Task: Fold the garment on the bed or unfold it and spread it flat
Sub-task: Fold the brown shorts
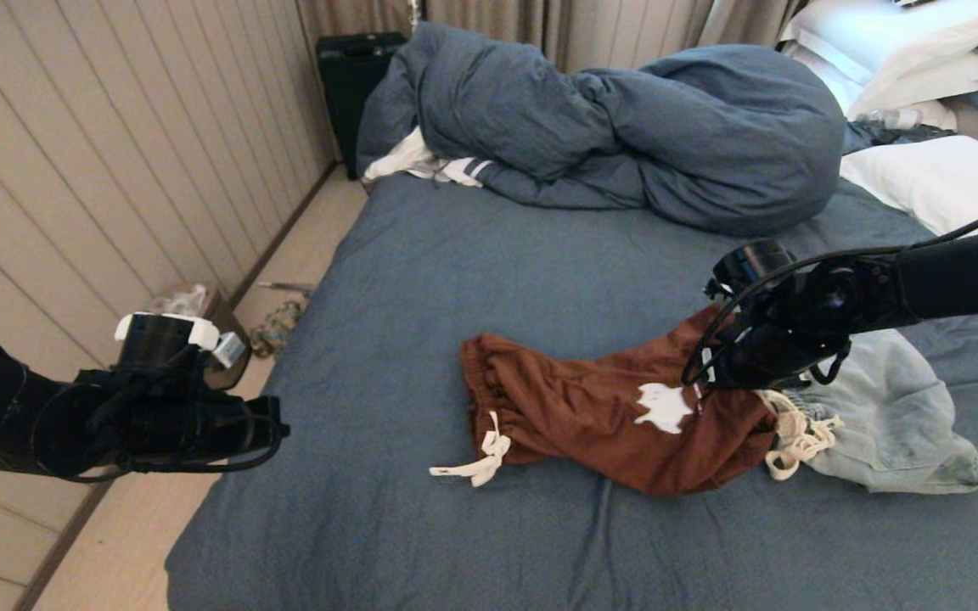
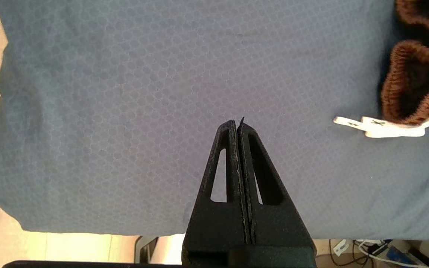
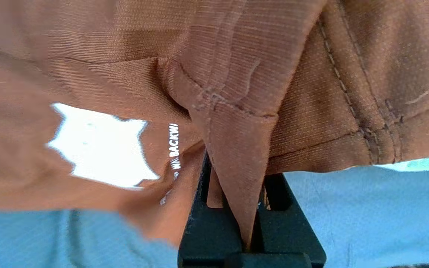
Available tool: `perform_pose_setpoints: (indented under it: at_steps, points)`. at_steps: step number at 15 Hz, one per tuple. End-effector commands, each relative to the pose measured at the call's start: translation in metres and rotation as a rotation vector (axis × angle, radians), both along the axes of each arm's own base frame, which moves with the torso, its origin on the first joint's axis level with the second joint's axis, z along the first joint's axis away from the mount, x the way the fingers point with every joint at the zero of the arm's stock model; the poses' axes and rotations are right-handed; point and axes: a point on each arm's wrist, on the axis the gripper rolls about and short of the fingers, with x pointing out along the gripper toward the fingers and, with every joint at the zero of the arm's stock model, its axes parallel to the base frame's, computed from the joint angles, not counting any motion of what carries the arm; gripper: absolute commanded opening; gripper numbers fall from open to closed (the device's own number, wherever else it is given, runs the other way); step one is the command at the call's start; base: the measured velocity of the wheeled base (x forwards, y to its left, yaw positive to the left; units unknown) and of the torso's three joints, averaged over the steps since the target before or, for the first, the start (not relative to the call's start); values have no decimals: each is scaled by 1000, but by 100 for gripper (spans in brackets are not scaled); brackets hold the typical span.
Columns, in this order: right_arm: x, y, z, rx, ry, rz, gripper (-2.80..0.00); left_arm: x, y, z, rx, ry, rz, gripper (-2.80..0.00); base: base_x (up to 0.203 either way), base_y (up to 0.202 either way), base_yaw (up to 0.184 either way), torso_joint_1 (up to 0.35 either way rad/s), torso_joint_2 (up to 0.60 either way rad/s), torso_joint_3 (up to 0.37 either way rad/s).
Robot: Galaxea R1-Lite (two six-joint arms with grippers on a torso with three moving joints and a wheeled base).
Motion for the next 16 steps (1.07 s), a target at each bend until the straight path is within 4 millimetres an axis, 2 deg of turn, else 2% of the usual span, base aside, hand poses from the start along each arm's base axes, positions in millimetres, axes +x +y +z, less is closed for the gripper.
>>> perform_pose_setpoints:
  at_steps: [1, 5, 7, 10, 13, 15, 16]
  points:
    - [-5, 19, 18, 6, -57, 51, -280, 0, 0, 0, -2, 2, 1, -280, 0, 0, 0, 0, 0, 0]
    - [-22, 104, 32, 28, -114, 272, -280, -4, 0, 1, -3, 2, 0, -280, 0, 0, 0, 0, 0, 0]
    - [-32, 153, 29, 40, -124, 392, -280, -4, 0, 1, -3, 0, 0, -280, 0, 0, 0, 0, 0, 0]
    - [-29, 207, 15, 38, -141, 480, -280, -5, 0, 2, -4, -1, -1, -280, 0, 0, 0, 0, 0, 0]
    - [-22, 236, -10, 0, -115, 502, -280, -5, 0, 2, -5, -1, -1, -280, 0, 0, 0, 0, 0, 0]
    - [-17, 242, -17, -14, -110, 497, -280, -5, 0, 3, -7, -2, -4, -280, 0, 0, 0, 0, 0, 0]
    - [-16, 243, -15, -9, -124, 495, -280, -6, 1, 2, -7, 0, -6, -280, 0, 0, 0, 0, 0, 0]
